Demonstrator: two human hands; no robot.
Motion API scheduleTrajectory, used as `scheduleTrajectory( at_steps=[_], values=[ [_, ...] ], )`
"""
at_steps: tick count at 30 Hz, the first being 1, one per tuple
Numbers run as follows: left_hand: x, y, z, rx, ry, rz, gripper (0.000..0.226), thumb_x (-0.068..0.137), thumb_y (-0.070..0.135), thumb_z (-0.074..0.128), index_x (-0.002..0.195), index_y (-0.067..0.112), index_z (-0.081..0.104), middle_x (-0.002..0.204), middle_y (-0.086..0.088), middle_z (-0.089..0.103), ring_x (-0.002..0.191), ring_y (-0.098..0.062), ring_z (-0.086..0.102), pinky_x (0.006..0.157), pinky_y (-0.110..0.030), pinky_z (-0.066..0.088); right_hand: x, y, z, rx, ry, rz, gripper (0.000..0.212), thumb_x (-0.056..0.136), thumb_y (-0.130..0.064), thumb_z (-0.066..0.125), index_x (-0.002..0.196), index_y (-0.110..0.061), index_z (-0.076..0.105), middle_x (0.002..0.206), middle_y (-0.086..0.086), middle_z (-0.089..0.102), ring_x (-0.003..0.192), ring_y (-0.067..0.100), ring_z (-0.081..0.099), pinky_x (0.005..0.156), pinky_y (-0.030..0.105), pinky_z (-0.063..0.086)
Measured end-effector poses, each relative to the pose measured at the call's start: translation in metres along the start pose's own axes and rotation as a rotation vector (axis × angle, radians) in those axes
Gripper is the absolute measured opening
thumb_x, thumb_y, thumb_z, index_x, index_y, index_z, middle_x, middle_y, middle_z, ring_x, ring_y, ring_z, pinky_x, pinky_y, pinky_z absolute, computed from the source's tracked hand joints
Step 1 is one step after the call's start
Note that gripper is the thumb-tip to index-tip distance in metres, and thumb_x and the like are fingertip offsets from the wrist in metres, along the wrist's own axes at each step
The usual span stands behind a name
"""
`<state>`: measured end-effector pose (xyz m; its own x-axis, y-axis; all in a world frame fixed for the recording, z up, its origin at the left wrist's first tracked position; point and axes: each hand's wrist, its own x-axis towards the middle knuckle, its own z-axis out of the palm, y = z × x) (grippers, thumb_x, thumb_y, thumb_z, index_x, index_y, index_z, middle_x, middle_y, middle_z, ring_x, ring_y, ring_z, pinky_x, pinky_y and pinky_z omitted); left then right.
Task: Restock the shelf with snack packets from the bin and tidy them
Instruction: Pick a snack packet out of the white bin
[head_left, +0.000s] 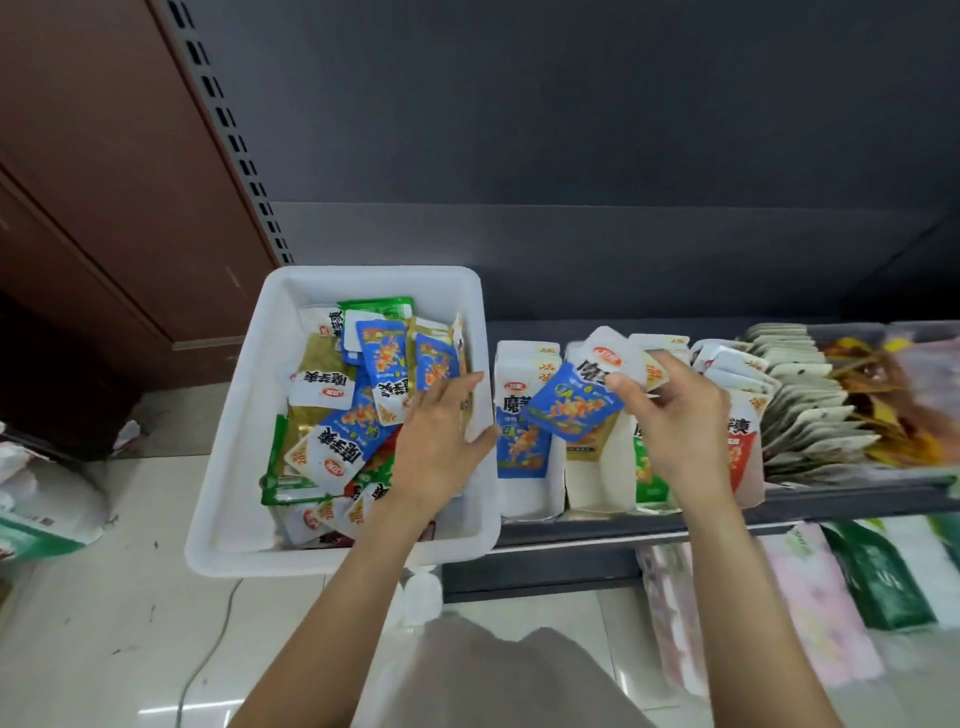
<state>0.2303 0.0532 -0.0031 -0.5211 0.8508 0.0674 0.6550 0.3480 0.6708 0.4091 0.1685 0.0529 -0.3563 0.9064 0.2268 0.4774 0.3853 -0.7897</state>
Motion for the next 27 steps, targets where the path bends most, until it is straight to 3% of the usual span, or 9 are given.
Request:
scheduleTrajectory(
  at_steps=[4, 8, 11, 13, 15, 18, 23, 27],
  values=[
    [-0.006, -0.005, 0.012, -0.018, -0.070, -0.096, 0.060, 0.084, 0.027, 0.067, 0.138, 0.022, 0.041, 0.130, -0.003, 0.050, 0.122, -0.021, 0.044, 0.102, -0.034, 0.038, 0.010, 0.001, 0.026, -0.160, -0.160, -0.081, 0.027, 0.088, -0.025, 0.065, 0.110, -0.011, 0.065, 0.092, 0.003, 0.072, 0.071, 0.009, 0.061, 0.055, 0.014, 0.041],
    [-0.007, -0.001, 0.013, -0.044, -0.054, -0.103, 0.059, 0.085, 0.024, 0.066, 0.139, 0.021, 0.041, 0.129, -0.003, 0.050, 0.120, -0.019, 0.047, 0.100, -0.034, 0.042, 0.014, 0.002, 0.050, -0.397, -0.317, -0.153, 0.032, 0.090, -0.021, 0.062, 0.122, -0.015, 0.062, 0.095, 0.010, 0.071, 0.081, 0.024, 0.065, 0.067, 0.028, 0.044],
    [-0.007, 0.001, 0.012, -0.050, -0.049, -0.096, 0.059, 0.085, 0.023, 0.066, 0.139, 0.020, 0.041, 0.131, -0.002, 0.049, 0.121, -0.018, 0.046, 0.099, -0.031, 0.041, 0.008, 0.009, 0.061, -0.511, -0.366, -0.211, 0.028, 0.092, -0.021, 0.058, 0.119, -0.016, 0.062, 0.109, 0.005, 0.068, 0.097, 0.024, 0.063, 0.073, 0.029, 0.047],
    [-0.006, 0.000, 0.012, -0.047, -0.048, -0.088, 0.058, 0.085, 0.023, 0.066, 0.138, 0.020, 0.042, 0.130, -0.002, 0.049, 0.120, -0.016, 0.047, 0.098, -0.029, 0.040, 0.006, 0.015, 0.066, -0.579, -0.323, -0.305, 0.023, 0.090, -0.017, 0.061, 0.112, -0.012, 0.065, 0.112, 0.004, 0.062, 0.099, 0.024, 0.059, 0.077, 0.033, 0.052],
    [-0.006, 0.000, 0.013, -0.039, -0.039, -0.082, 0.057, 0.085, 0.023, 0.066, 0.137, 0.020, 0.044, 0.130, -0.002, 0.050, 0.119, -0.016, 0.048, 0.097, -0.027, 0.040, 0.008, 0.020, 0.072, -0.649, -0.239, -0.400, 0.017, 0.080, -0.011, 0.070, 0.096, -0.008, 0.069, 0.099, 0.007, 0.058, 0.092, 0.025, 0.055, 0.070, 0.036, 0.053],
    [-0.006, -0.002, 0.014, -0.035, -0.033, -0.077, 0.056, 0.085, 0.023, 0.067, 0.136, 0.021, 0.045, 0.127, -0.002, 0.051, 0.116, -0.016, 0.049, 0.094, -0.026, 0.040, 0.008, 0.021, 0.076, -0.672, -0.105, -0.474, 0.019, 0.069, -0.008, 0.079, 0.085, -0.008, 0.069, 0.087, 0.007, 0.053, 0.081, 0.023, 0.053, 0.061, 0.030, 0.049],
    [-0.006, -0.005, 0.014, -0.037, -0.029, -0.070, 0.057, 0.084, 0.024, 0.068, 0.136, 0.021, 0.045, 0.127, -0.001, 0.052, 0.117, -0.016, 0.049, 0.094, -0.025, 0.040, -0.001, 0.014, 0.072, -0.713, -0.018, -0.410, 0.047, 0.068, -0.020, 0.083, 0.111, -0.014, 0.065, 0.098, 0.007, 0.059, 0.085, 0.019, 0.060, 0.059, 0.025, 0.049],
    [-0.007, -0.009, 0.008, -0.026, 0.063, -0.017, 0.048, 0.085, 0.026, 0.067, 0.130, 0.020, 0.052, 0.123, 0.000, 0.057, 0.110, -0.015, 0.055, 0.086, -0.024, 0.044, -0.006, 0.016, 0.069, -0.484, 0.023, -0.368, 0.042, 0.077, -0.018, 0.077, 0.115, -0.014, 0.061, 0.106, 0.009, 0.057, 0.088, 0.020, 0.060, 0.064, 0.025, 0.047]
  ],
)
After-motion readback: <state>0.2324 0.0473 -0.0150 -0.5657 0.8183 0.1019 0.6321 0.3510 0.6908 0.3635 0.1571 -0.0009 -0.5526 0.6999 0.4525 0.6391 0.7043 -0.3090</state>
